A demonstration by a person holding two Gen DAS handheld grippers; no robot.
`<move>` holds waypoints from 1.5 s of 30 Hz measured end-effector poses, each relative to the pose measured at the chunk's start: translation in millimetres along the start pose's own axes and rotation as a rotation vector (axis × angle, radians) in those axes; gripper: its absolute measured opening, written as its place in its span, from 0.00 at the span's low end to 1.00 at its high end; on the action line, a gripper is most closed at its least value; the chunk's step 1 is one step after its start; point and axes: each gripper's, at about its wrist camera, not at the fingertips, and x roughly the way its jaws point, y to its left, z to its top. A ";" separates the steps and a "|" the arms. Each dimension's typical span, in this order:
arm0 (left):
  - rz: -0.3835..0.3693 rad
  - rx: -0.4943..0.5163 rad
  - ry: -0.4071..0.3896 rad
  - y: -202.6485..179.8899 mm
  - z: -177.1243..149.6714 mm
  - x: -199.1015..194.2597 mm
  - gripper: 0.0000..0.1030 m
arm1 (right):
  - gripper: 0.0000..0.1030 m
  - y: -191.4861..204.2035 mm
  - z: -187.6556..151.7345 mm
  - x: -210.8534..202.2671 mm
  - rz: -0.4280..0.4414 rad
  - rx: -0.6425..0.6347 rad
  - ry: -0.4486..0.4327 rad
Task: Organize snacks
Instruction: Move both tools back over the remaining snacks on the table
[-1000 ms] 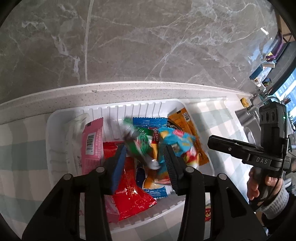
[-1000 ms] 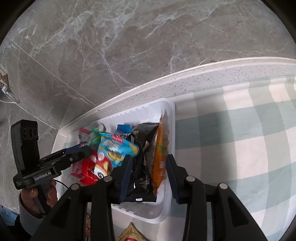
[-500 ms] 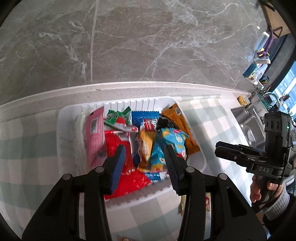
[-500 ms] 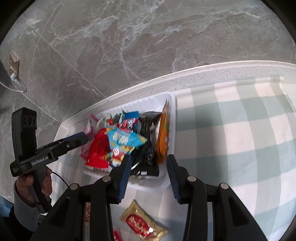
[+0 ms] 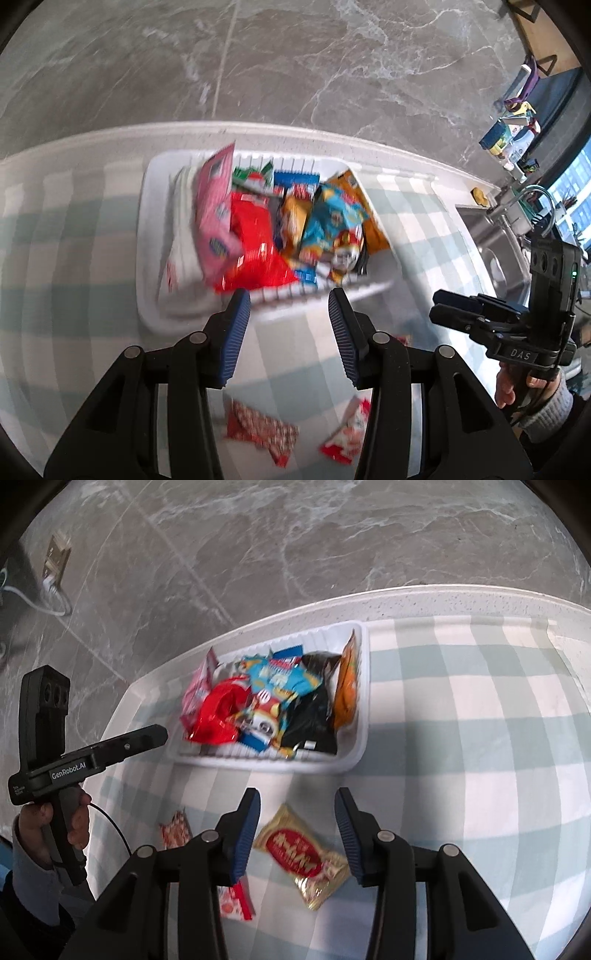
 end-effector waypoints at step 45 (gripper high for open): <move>-0.024 0.588 0.282 -96.3 -145.8 46.0 0.44 | 0.53 96.6 -216.5 -42.8 -0.034 -0.566 0.239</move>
